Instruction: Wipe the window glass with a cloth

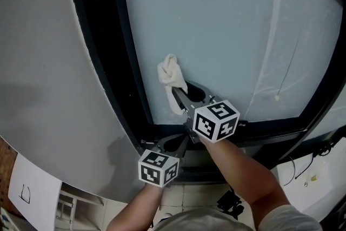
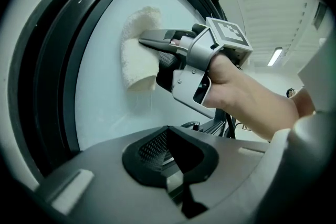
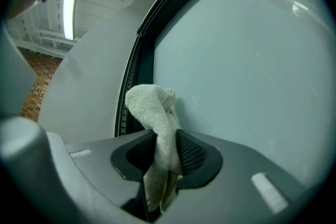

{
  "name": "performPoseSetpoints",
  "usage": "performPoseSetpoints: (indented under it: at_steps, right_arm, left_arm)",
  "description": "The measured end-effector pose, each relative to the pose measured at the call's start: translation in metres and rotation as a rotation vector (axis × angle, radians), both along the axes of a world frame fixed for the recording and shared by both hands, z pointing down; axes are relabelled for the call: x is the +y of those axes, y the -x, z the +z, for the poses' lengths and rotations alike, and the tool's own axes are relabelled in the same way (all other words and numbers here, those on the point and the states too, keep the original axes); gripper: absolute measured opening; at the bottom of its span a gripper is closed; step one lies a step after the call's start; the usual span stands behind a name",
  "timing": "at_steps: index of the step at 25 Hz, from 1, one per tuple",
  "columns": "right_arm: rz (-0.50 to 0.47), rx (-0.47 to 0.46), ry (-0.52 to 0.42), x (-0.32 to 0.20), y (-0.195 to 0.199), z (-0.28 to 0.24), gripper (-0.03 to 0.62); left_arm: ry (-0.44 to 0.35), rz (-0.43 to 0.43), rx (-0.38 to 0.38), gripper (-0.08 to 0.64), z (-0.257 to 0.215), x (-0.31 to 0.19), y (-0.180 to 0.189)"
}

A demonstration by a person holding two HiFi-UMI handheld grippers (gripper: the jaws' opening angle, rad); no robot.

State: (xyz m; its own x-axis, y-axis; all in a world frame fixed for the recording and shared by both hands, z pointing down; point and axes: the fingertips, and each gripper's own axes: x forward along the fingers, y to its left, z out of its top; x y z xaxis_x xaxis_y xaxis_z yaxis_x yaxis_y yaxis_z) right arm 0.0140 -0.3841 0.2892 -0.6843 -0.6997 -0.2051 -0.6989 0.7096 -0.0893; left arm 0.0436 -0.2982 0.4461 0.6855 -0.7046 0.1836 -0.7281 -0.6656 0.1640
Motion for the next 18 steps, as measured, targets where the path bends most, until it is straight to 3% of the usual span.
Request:
performPoseSetpoints:
  at_steps: [18]
  right_arm:
    - [0.07, -0.007, -0.023, 0.0, -0.071, -0.001, 0.104]
  left_arm:
    - [-0.009, 0.023, 0.017, 0.017, -0.005, -0.008, -0.04]
